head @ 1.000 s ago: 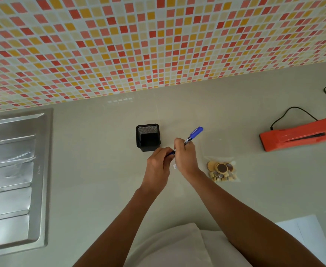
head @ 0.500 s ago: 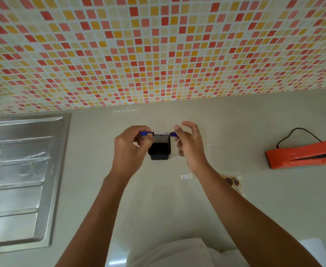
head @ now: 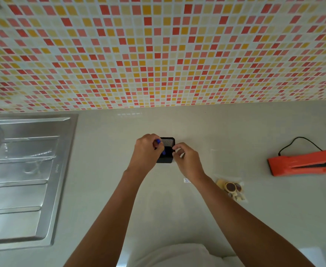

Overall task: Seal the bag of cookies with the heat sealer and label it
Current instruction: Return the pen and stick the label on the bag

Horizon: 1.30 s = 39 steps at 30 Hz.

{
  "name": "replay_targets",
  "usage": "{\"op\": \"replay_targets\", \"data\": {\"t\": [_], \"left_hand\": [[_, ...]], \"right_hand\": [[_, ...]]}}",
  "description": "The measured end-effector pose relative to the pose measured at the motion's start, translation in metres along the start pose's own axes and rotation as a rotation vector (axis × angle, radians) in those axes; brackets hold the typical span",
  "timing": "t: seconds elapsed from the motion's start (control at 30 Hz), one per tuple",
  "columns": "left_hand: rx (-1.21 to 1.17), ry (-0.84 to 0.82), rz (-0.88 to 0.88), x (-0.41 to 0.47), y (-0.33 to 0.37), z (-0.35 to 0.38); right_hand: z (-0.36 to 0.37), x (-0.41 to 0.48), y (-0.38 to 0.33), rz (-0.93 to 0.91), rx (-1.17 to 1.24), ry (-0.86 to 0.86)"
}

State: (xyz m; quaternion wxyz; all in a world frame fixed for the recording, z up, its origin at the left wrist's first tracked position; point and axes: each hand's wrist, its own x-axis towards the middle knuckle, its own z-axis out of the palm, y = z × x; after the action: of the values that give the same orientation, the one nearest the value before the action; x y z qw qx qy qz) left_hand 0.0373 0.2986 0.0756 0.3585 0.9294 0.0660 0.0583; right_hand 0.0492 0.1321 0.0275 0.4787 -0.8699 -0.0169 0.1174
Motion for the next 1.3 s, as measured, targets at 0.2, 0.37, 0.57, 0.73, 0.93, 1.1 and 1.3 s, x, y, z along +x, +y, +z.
{"op": "replay_targets", "data": {"t": [0.2, 0.37, 0.57, 0.73, 0.93, 1.1, 1.3], "left_hand": [[-0.014, -0.049, -0.061, -0.006, -0.01, 0.01], [-0.014, -0.067, -0.104, -0.014, -0.013, 0.013], [0.006, -0.039, -0.196, -0.021, -0.009, 0.016], [0.031, 0.045, -0.208, -0.031, -0.001, 0.005], [-0.022, 0.081, -0.113, -0.046, 0.009, -0.003], [-0.055, 0.044, -0.002, -0.067, 0.011, 0.004], [-0.121, -0.136, -0.097, -0.092, 0.007, 0.036]], "right_hand": [[-0.008, -0.007, 0.02, 0.008, -0.107, 0.023], [-0.013, -0.02, 0.053, 0.075, -0.274, -0.105], [-0.011, -0.034, 0.068, 0.14, -0.393, -0.241], [-0.008, -0.038, 0.073, 0.133, -0.459, -0.204], [-0.004, -0.044, 0.078, 0.147, -0.483, -0.164], [-0.005, -0.047, 0.082, 0.165, -0.457, -0.128], [-0.01, -0.051, 0.083, 0.166, -0.42, -0.162]]}}
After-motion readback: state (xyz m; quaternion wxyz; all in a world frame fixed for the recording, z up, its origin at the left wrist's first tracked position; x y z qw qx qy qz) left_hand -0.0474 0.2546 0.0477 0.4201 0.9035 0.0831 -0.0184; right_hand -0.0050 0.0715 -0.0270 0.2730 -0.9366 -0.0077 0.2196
